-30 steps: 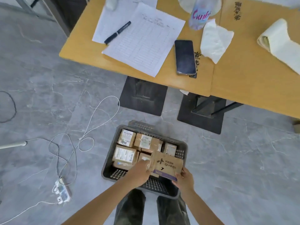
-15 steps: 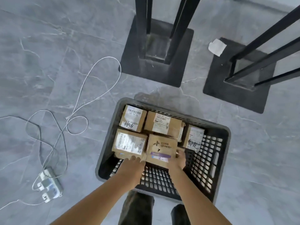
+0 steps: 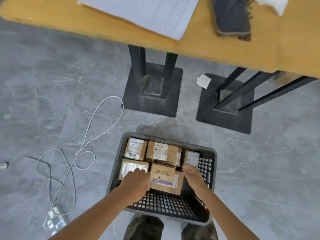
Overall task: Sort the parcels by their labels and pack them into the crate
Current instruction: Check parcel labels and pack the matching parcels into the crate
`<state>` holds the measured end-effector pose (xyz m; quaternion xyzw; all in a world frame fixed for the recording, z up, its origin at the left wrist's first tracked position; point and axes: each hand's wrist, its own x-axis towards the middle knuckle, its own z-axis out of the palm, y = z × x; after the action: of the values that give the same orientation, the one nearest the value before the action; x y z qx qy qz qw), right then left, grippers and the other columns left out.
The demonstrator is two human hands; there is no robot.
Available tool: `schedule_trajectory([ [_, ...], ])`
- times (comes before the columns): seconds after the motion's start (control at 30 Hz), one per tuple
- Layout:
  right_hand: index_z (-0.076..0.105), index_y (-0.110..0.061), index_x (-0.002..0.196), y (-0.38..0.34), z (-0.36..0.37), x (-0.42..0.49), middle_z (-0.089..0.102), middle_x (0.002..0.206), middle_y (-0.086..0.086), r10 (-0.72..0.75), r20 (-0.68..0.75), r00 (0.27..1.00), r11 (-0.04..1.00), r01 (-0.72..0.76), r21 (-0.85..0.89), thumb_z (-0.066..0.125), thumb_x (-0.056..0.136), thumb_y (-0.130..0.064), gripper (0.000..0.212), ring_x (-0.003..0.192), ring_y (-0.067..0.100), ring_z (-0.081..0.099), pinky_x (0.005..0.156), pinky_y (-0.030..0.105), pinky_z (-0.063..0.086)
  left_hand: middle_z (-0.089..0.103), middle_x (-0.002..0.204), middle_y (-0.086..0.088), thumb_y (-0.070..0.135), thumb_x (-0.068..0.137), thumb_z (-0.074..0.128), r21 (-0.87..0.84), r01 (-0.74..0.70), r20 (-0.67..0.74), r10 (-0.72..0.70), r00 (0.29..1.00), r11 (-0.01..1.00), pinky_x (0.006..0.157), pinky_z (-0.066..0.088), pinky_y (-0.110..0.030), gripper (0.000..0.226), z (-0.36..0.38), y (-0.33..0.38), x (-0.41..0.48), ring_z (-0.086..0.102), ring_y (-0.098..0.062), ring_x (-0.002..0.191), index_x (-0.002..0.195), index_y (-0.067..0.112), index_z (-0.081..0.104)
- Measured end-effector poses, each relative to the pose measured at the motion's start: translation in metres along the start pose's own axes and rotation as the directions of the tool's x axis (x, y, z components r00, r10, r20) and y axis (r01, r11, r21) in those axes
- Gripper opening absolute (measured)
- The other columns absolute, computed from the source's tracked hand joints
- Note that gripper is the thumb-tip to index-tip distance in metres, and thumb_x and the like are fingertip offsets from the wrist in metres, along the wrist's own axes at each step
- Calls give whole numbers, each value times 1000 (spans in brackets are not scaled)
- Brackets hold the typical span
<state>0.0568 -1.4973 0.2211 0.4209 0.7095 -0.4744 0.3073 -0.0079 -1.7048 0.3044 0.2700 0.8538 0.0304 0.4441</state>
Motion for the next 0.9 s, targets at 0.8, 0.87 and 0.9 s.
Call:
schedule_trajectory([
  [0.8,63,-34,92,-174,-461,-544,71,89,-13,-521,-795,310,548,836,-33,41,95,-9,34,94,3,63,70,19,47,54,130,-1,19,95,45,342,-496,-763,544,349,798,101,39,-40,34,-438,396,-318,42,-20,125,128,17,49],
  [0.87,62,-38,90,-148,-489,-549,71,89,-13,-499,-824,269,538,842,-51,40,94,-10,36,97,8,62,72,24,46,53,131,-1,19,94,46,365,-498,-756,562,334,787,102,37,-38,35,-431,431,-308,39,-20,127,128,17,48],
  [0.9,62,-37,91,-133,-505,-550,71,88,-13,-490,-836,246,532,844,-63,40,94,-9,36,98,8,62,74,23,46,52,131,-1,19,94,46,370,-501,-753,569,331,782,102,36,-37,35,-427,450,-302,38,-20,127,128,17,48],
])
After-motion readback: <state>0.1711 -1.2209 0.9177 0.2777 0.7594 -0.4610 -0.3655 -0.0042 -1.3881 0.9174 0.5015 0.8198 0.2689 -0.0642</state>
